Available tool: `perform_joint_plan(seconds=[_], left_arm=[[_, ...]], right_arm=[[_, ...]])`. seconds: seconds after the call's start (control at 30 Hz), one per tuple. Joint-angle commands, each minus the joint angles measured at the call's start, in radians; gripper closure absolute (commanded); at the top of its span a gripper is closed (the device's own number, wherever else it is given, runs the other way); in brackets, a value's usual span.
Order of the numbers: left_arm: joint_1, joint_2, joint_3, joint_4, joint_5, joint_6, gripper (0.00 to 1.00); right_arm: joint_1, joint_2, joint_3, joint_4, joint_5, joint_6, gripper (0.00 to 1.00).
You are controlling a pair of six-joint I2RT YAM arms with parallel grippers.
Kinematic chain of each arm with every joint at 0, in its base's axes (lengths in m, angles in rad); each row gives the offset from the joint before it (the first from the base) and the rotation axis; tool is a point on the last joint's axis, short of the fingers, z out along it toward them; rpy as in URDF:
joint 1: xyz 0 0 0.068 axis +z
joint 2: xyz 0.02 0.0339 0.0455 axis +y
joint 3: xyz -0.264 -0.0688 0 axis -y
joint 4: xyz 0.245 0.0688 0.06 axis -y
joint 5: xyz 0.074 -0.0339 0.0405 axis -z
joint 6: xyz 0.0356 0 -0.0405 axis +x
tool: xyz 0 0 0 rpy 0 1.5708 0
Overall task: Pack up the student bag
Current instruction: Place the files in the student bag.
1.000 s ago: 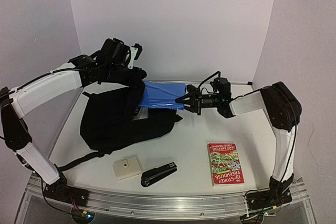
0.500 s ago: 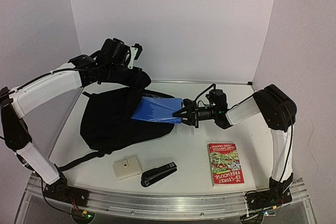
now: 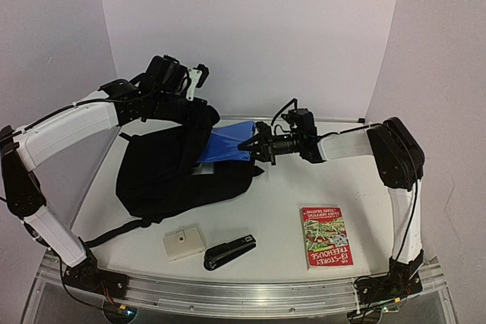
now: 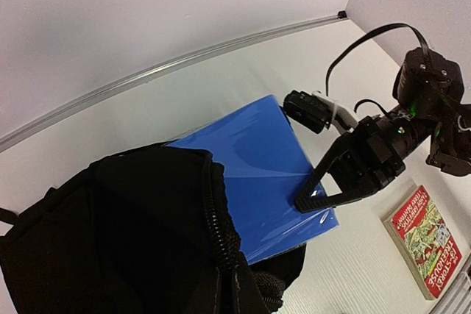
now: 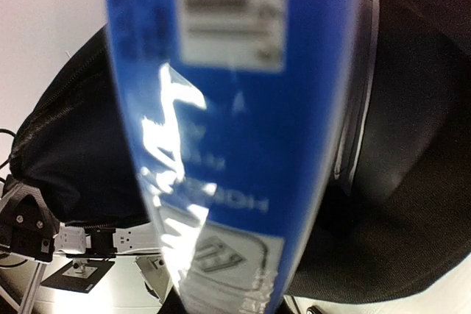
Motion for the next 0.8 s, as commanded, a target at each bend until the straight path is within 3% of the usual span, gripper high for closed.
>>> perform_joint_plan(seconds=[0.0, 0.13, 0.37, 0.43, 0.63, 0.7, 0.77], left_arm=[[-0.003, -0.008, 0.040, 0.068, 0.062, 0.016, 1.00], [-0.002, 0.013, 0.049, 0.066, 0.084, 0.019, 1.00], [-0.003, 0.043, 0.073, 0.057, 0.133, 0.016, 1.00], [-0.003, 0.051, 0.074, 0.055, 0.133, 0.015, 1.00], [-0.003, 0.056, 0.070, 0.054, 0.162, 0.015, 1.00], [-0.003, 0.052, 0.070, 0.053, 0.160, 0.015, 1.00], [-0.003, 0.050, 0.069, 0.053, 0.162, 0.015, 1.00]], right_arm=[[0.043, 0.046, 0.120, -0.158, 0.042, -0.126, 1.00], [0.091, 0.083, 0.181, -0.269, 0.077, -0.192, 1.00], [0.117, 0.193, 0.336, -0.291, 0.125, -0.181, 1.00], [0.117, 0.230, 0.396, -0.298, 0.131, -0.169, 0.95], [0.108, 0.225, 0.389, -0.309, 0.158, -0.167, 0.44], [0.093, 0.179, 0.342, -0.323, 0.184, -0.191, 0.33], [0.077, 0.143, 0.311, -0.407, 0.233, -0.245, 0.29]])
